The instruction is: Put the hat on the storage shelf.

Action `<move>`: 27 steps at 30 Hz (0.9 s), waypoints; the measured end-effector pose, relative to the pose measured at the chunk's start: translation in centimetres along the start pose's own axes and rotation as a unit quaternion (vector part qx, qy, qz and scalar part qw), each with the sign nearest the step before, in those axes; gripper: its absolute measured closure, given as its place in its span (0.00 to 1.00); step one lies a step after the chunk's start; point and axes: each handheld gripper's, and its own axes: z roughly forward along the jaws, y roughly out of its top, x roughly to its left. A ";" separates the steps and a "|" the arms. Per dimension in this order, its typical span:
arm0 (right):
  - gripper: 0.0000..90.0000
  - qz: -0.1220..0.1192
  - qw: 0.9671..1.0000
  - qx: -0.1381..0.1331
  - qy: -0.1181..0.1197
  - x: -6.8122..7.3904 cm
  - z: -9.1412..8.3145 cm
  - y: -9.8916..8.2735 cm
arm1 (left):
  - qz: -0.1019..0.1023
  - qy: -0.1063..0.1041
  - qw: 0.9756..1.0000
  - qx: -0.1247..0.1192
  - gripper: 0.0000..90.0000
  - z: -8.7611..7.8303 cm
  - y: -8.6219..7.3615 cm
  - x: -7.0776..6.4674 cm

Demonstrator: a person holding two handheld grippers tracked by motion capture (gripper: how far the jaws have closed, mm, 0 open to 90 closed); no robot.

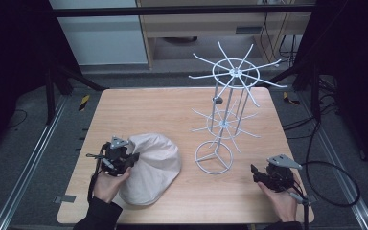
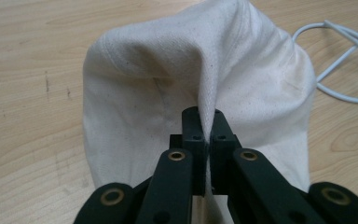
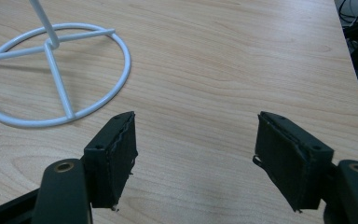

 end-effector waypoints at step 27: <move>0.31 0.006 1.000 -0.008 0.002 -0.1 -0.2 0.0 | 0.018 -0.031 0.988 -0.151 0.98 -7.2 1.3 -0.8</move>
